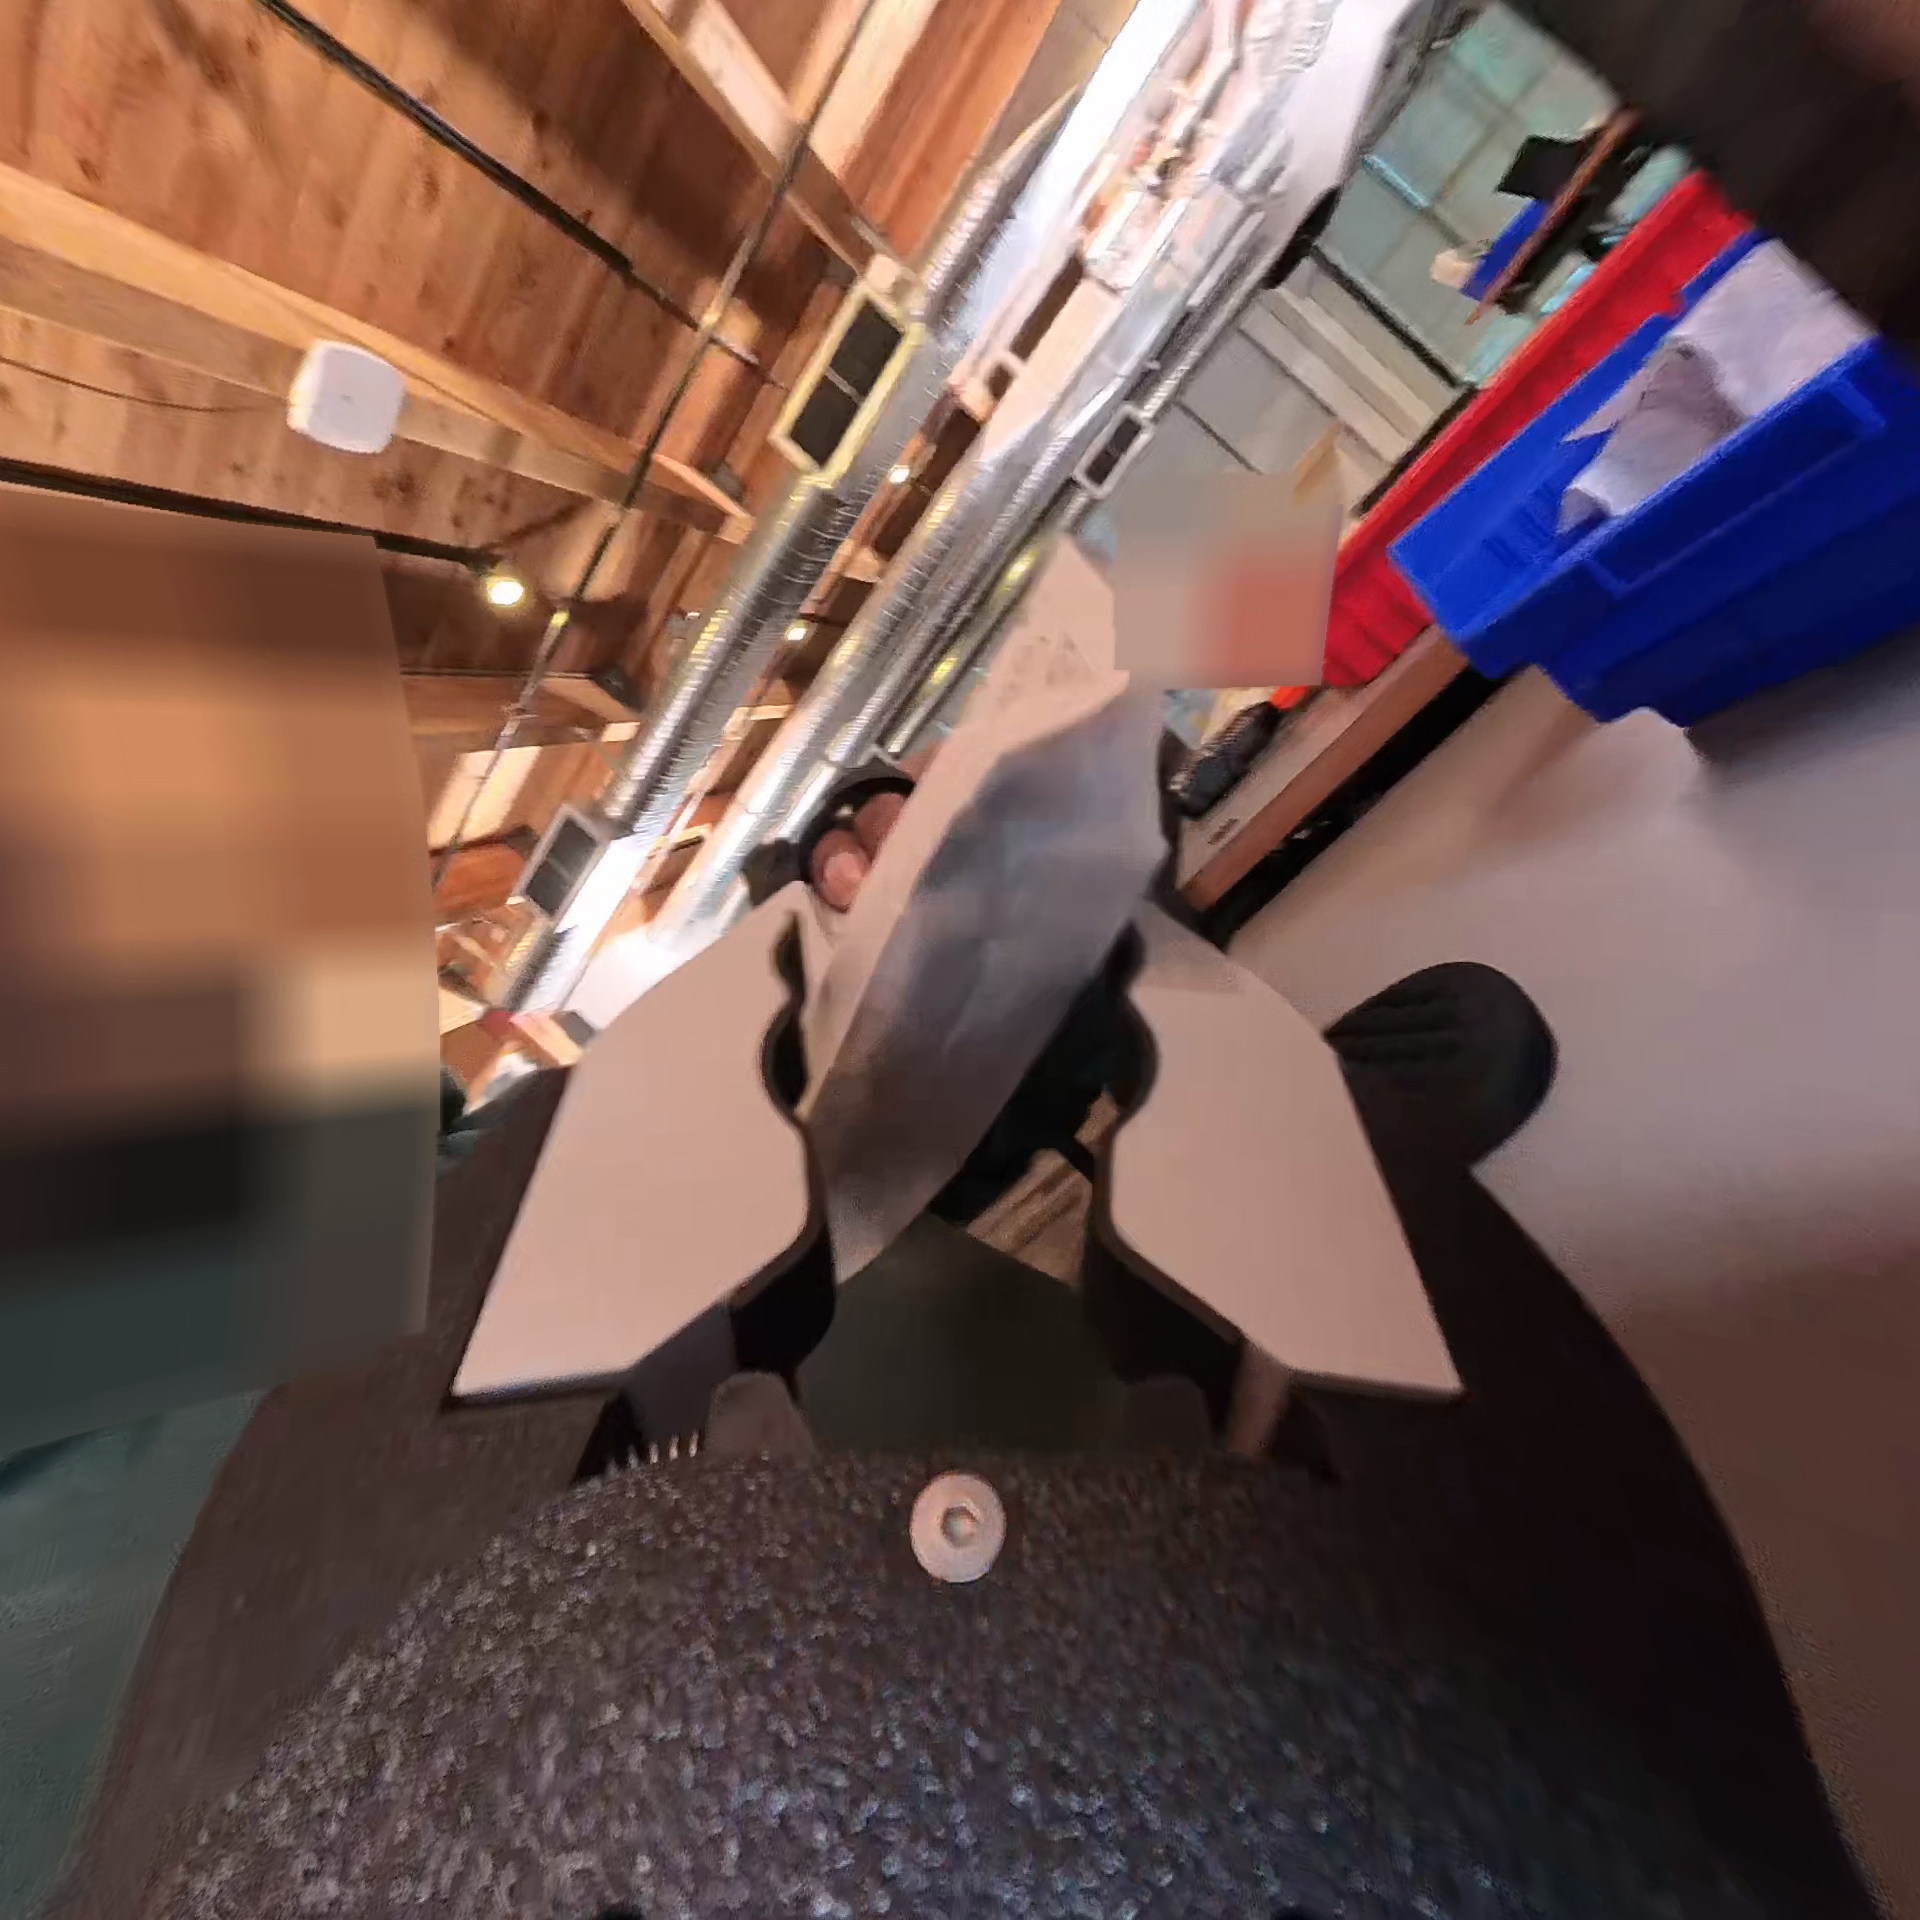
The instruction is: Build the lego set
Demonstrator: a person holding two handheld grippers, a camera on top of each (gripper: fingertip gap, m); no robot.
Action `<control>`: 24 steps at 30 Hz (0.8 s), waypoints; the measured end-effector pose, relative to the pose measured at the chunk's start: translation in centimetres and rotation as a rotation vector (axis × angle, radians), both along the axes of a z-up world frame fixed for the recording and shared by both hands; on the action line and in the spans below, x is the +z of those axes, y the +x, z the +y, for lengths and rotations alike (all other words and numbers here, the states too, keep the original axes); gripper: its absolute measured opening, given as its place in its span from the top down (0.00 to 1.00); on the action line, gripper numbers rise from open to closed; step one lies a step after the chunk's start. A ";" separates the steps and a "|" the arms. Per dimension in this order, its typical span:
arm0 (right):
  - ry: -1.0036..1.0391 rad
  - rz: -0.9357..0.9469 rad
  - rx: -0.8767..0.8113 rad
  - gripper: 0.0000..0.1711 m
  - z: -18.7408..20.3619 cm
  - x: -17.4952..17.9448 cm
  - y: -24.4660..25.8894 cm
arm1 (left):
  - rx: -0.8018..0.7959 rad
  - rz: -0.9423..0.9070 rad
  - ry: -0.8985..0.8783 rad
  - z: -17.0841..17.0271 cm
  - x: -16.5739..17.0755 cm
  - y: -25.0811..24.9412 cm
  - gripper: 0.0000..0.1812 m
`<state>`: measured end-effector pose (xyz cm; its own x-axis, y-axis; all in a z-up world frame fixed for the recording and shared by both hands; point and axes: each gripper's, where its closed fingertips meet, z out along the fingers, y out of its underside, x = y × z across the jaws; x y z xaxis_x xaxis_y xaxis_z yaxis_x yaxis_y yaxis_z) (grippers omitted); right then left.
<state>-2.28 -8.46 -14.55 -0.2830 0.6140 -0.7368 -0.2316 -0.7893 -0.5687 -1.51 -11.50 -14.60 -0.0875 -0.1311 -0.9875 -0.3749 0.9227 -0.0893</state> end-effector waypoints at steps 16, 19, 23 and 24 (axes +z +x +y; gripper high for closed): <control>0.503 0.067 -0.719 0.83 2.3 3.0 7.6 | -0.308 -0.571 -1.697 2.8 2.5 1.5 0.76; 0.612 0.003 -0.793 0.83 2.2 2.8 7.2 | -0.214 -0.540 -1.784 3.5 1.2 2.9 0.93; 0.695 -0.149 -0.844 0.83 2.5 2.2 7.1 | -0.034 -0.422 -1.778 4.7 -0.5 3.1 0.99; 0.711 -0.188 -0.853 0.83 2.6 2.1 7.1 | -0.004 -0.411 -1.754 4.9 -0.5 3.0 0.99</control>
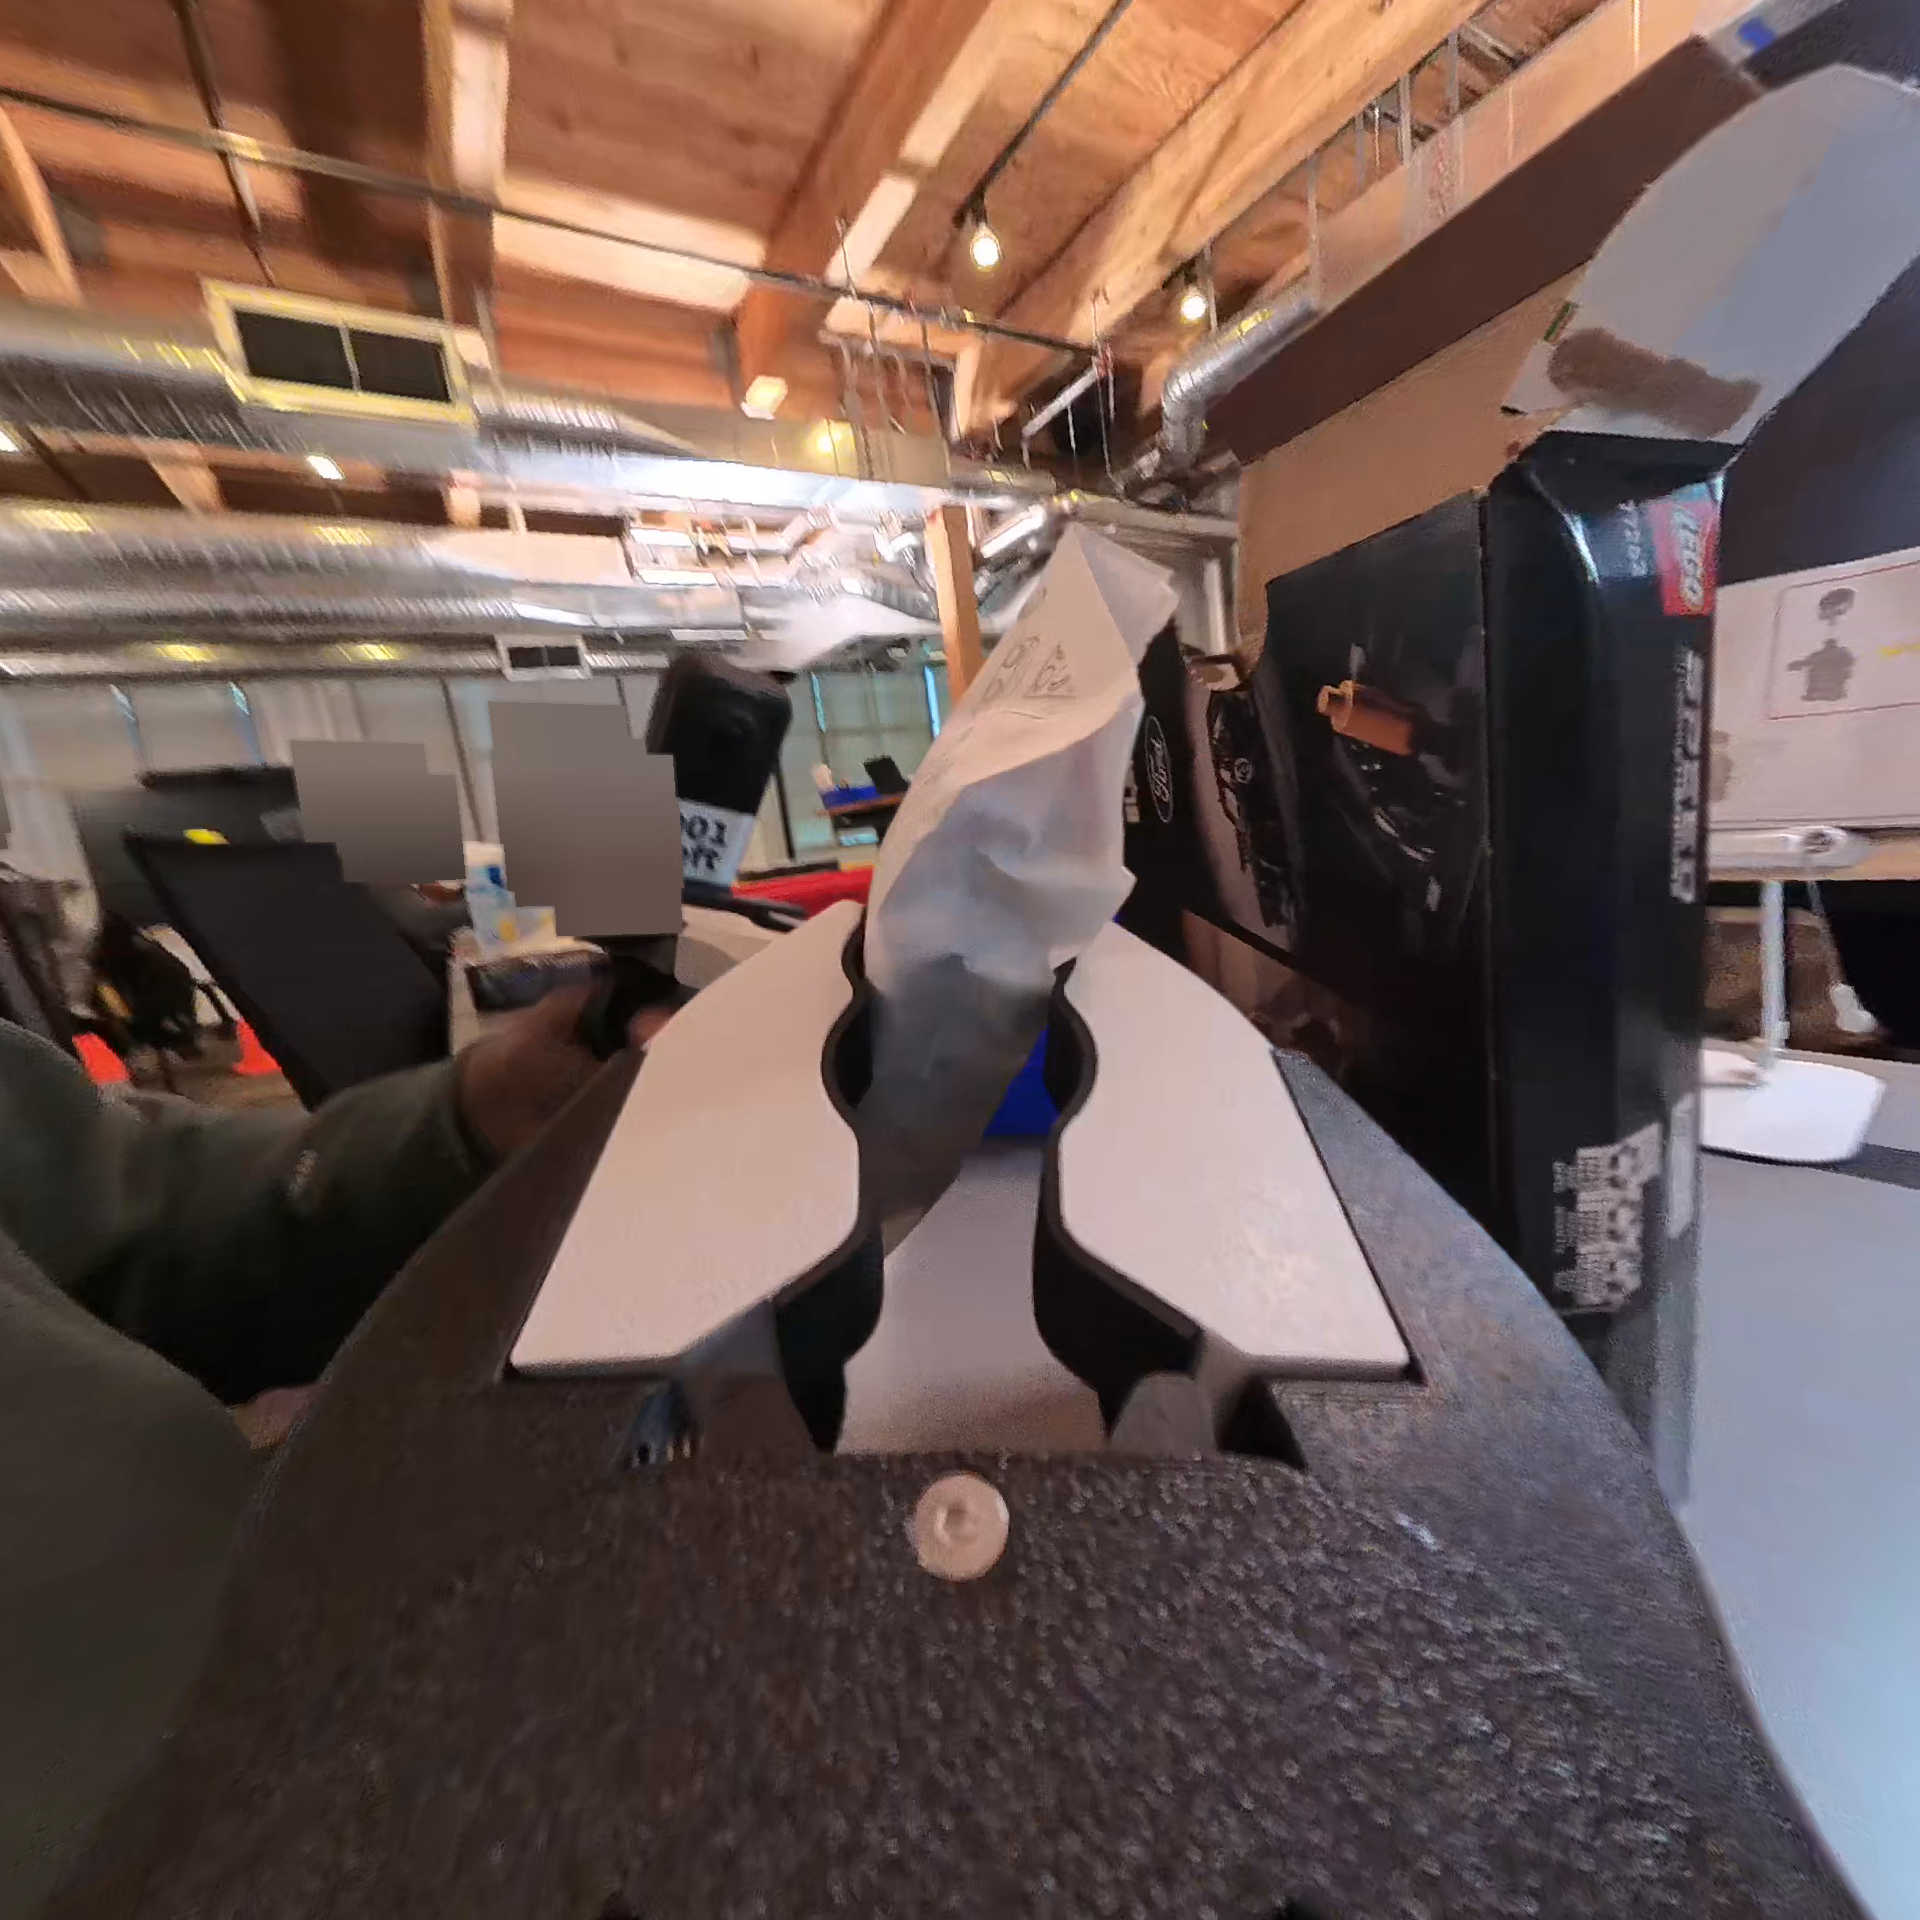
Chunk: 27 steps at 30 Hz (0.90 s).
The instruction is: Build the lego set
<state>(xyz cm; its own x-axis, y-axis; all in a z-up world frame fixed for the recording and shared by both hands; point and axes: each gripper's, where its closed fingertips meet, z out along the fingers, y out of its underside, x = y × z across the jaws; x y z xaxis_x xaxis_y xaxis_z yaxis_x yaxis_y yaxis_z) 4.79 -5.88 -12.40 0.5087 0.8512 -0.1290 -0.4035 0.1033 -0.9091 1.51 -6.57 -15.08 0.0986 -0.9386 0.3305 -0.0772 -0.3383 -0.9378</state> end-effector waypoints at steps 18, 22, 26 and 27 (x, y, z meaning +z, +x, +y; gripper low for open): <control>-0.250 -0.577 -0.421 1.00 2.2 -5.8 -2.3 | 0.199 0.262 -0.020 4.5 0.5 -4.9 0.99; -0.242 -0.682 -0.461 1.00 2.3 -7.1 -3.4 | 0.194 0.271 -0.048 4.2 0.0 -5.0 0.99; -0.239 -0.731 -0.468 1.00 2.0 -7.4 -3.8 | 0.196 0.276 -0.049 4.0 -0.1 -5.1 0.99; -0.241 -0.732 -0.465 1.00 2.0 -7.4 -3.8 | 0.197 0.278 -0.050 3.9 -0.1 -5.0 0.99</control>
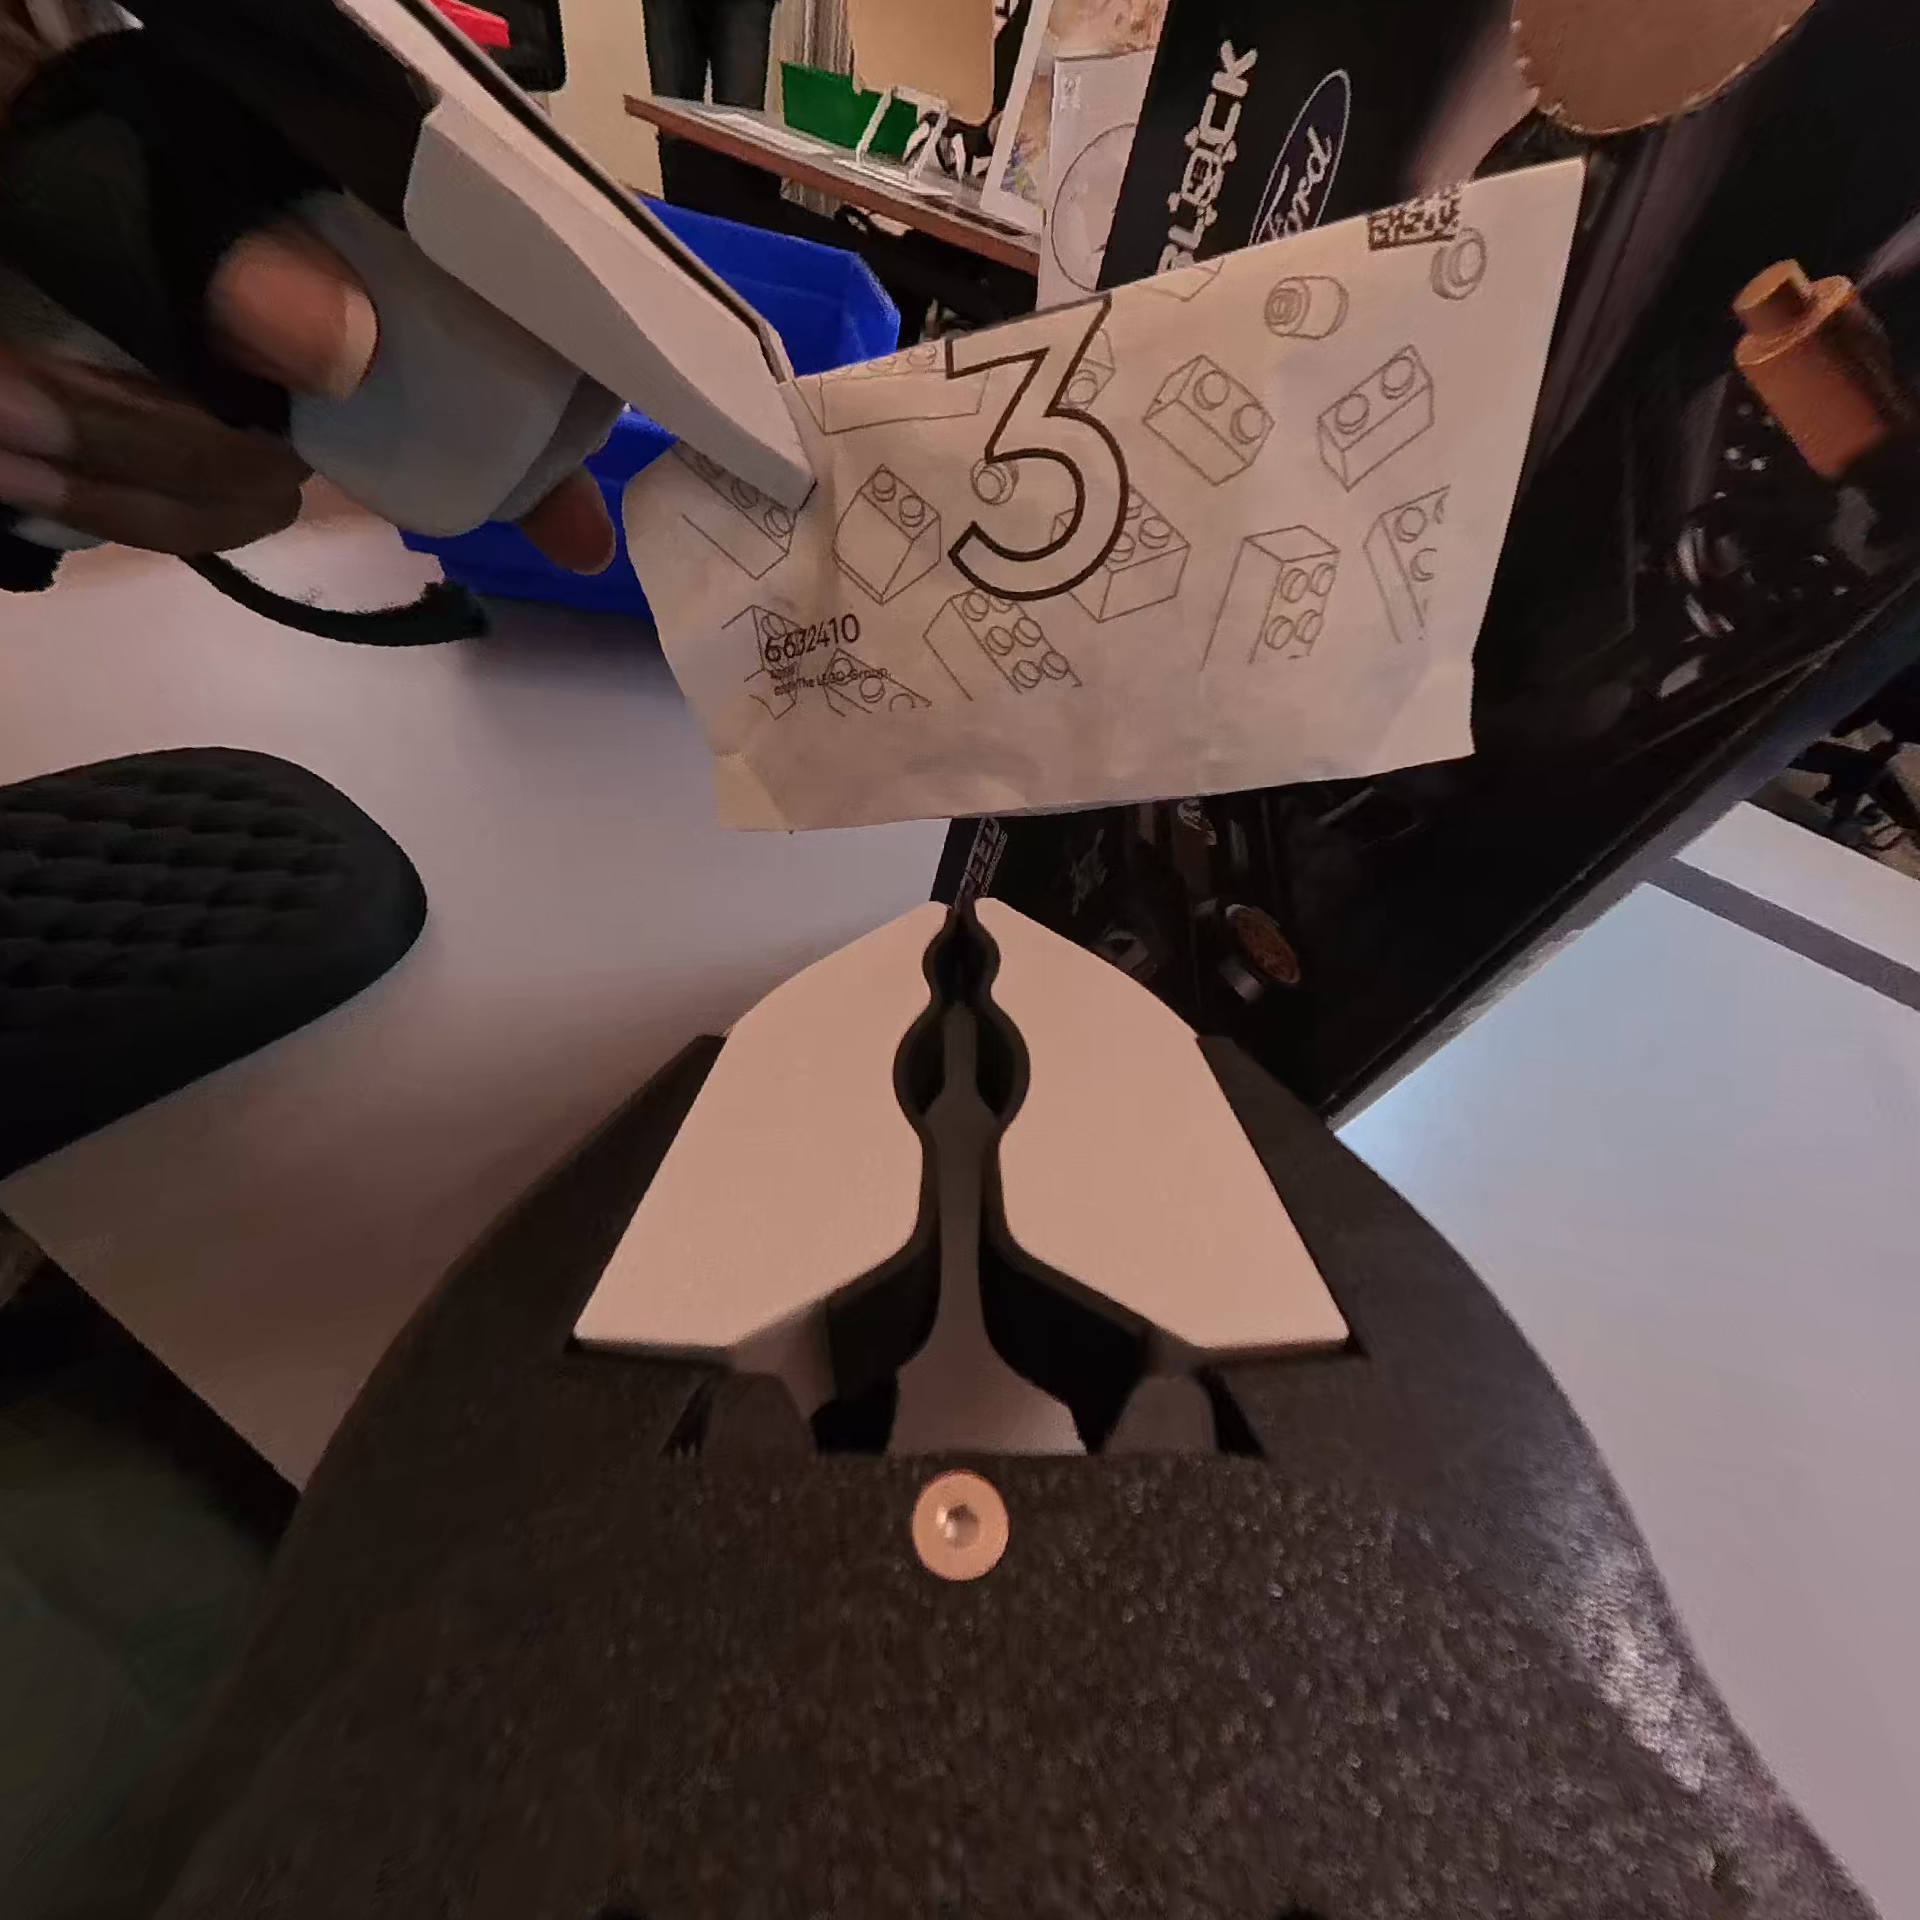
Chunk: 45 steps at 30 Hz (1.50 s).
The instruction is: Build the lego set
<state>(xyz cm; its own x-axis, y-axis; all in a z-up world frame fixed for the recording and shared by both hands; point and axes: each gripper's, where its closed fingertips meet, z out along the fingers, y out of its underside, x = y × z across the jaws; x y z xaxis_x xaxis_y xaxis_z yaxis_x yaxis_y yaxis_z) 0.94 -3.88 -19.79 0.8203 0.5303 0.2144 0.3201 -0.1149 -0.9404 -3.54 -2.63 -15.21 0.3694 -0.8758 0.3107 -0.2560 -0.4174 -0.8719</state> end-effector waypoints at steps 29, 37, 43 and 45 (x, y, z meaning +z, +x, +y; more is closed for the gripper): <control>0.146 0.066 0.601 0.48 -4.0 12.6 4.7 | -0.177 0.030 0.524 -6.5 5.3 2.0 0.99; 0.249 -0.187 0.868 0.79 -7.0 12.3 2.3 | -0.265 -0.012 0.502 -7.5 5.1 2.7 0.99; 0.259 -0.275 0.863 0.91 -7.1 12.8 1.6 | -0.296 -0.104 0.395 -6.5 5.5 2.3 0.99; 0.187 -0.302 0.842 0.91 -6.2 13.7 1.6 | -0.278 -0.155 0.455 -5.7 6.2 2.4 0.99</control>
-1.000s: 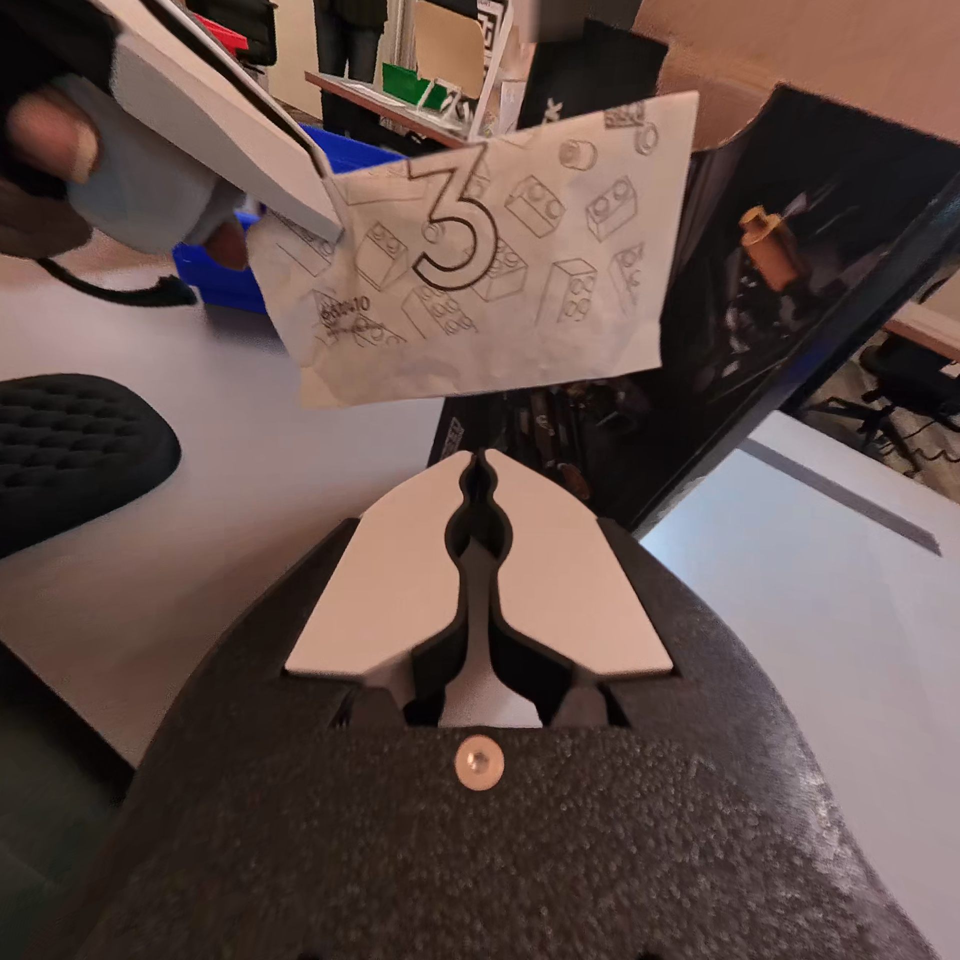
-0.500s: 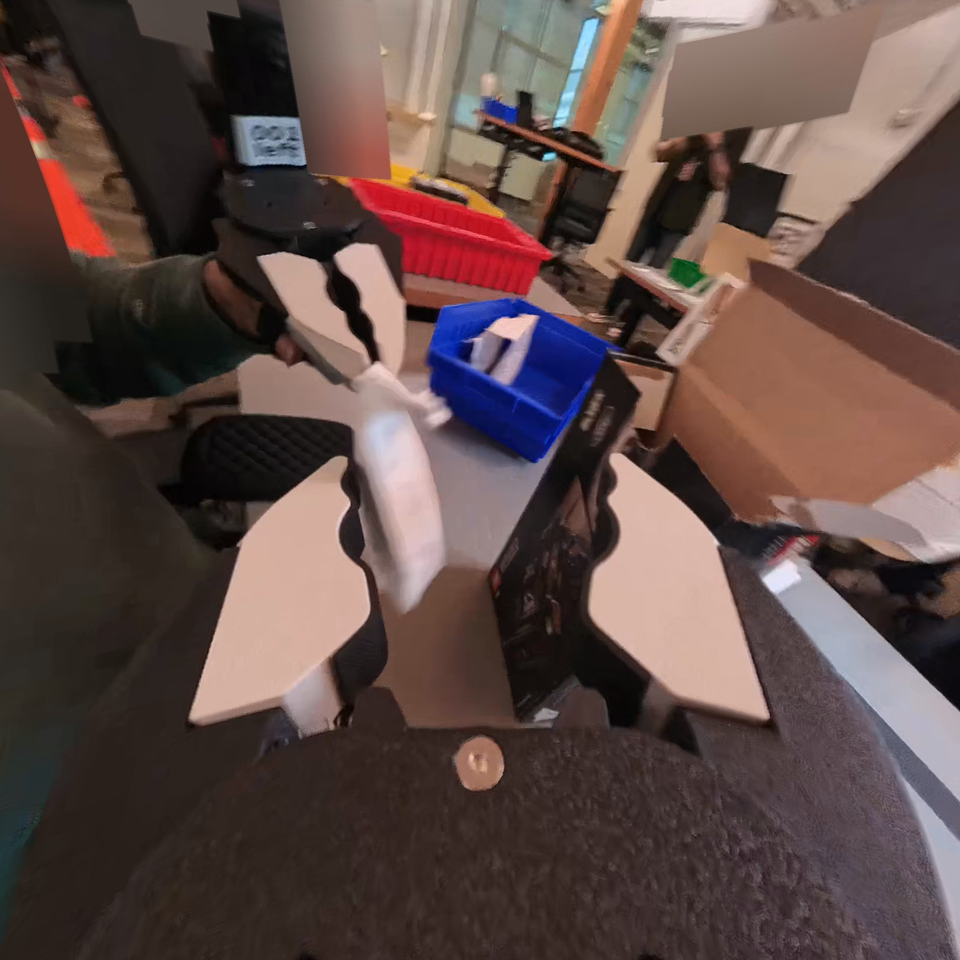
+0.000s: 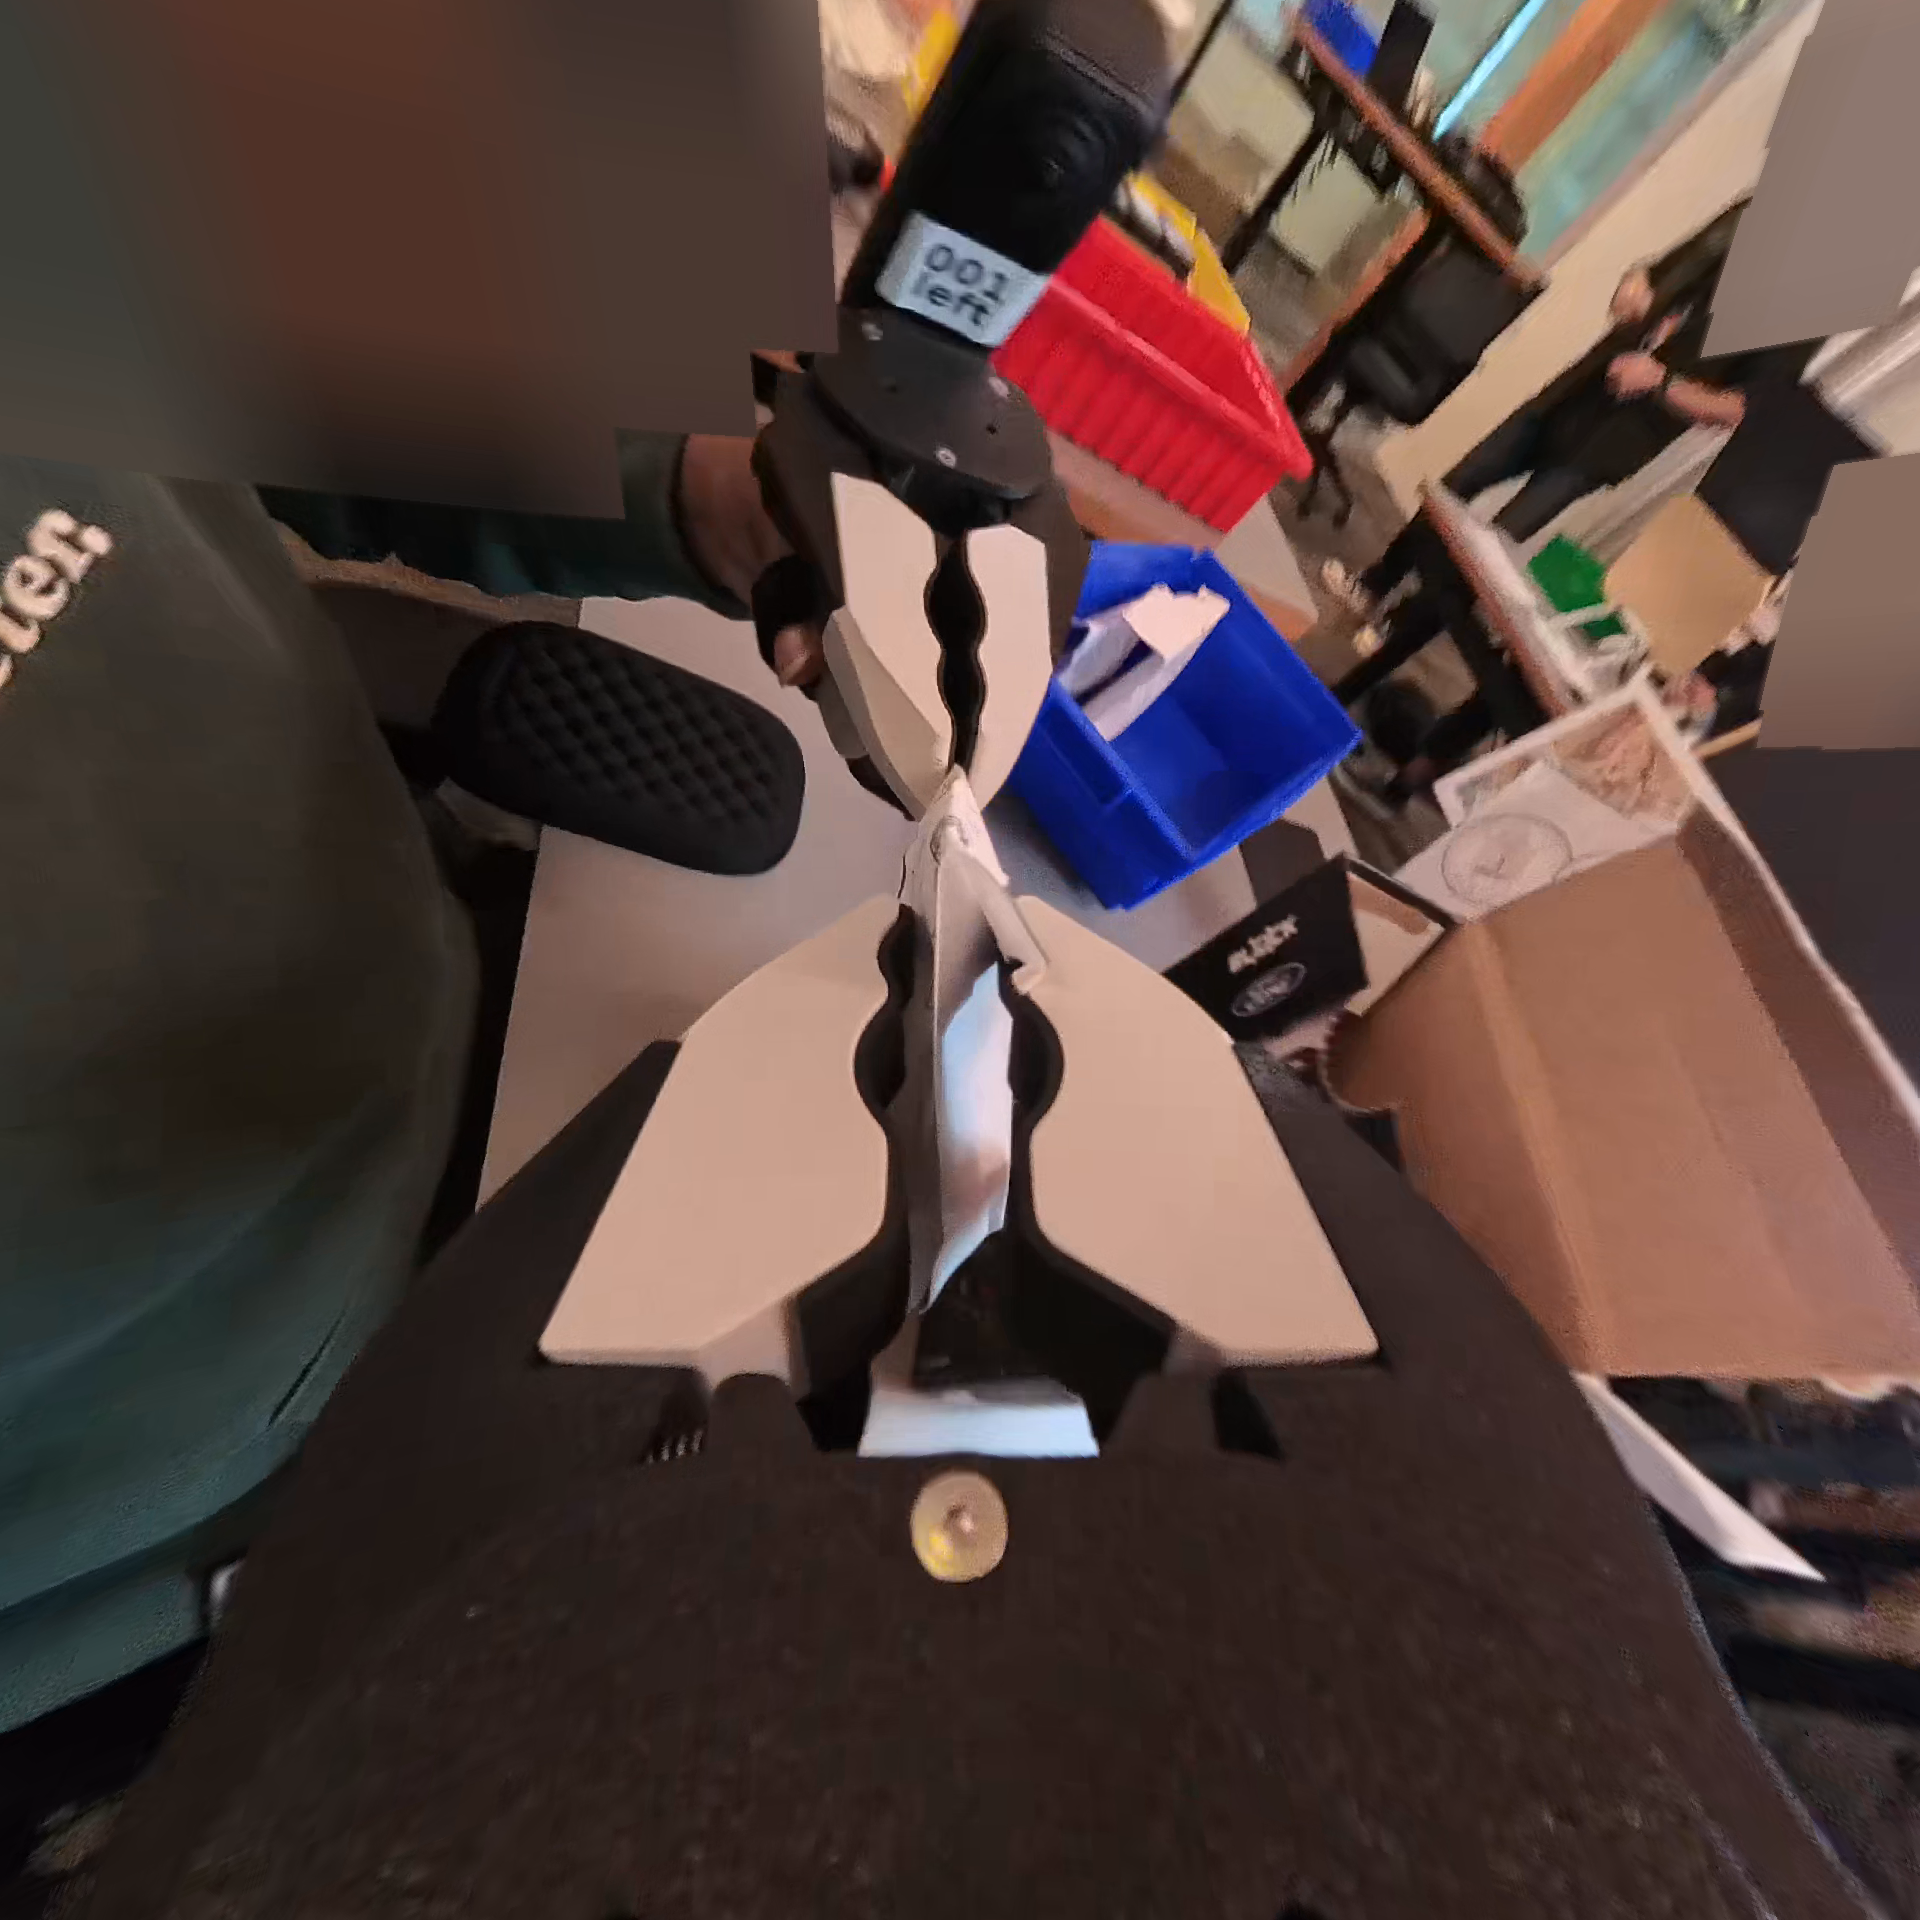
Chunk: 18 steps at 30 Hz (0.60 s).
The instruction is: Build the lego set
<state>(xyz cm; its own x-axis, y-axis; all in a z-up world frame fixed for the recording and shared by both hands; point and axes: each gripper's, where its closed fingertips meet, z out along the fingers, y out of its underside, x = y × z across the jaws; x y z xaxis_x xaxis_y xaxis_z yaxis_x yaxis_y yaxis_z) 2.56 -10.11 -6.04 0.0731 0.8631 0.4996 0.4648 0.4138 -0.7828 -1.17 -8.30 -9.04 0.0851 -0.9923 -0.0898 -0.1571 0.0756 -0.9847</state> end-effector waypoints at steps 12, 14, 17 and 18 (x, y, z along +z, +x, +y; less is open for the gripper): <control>-0.187 -0.574 -0.425 0.91 14.6 5.3 2.1 | 0.206 -0.078 -0.010 15.7 -1.8 -1.0 0.43; -0.271 -0.675 -0.410 0.91 15.3 2.0 1.4 | 0.149 -0.005 -0.049 16.2 -4.5 0.2 0.44; -0.346 -0.788 -0.410 0.91 16.1 -2.2 0.6 | 0.116 0.040 0.011 15.6 -6.7 1.8 0.52; -0.386 -0.810 -0.395 0.91 16.0 -3.3 0.2 | 0.124 0.022 0.050 15.5 -6.7 2.0 0.57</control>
<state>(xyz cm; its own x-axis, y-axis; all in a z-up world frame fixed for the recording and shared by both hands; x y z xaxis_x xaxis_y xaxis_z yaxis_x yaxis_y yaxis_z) 2.74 5.89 -9.39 0.1511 0.9649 0.2147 0.9712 -0.1044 -0.2144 0.82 7.20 -15.75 0.2042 -0.9686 -0.1417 -0.1902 0.1027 -0.9764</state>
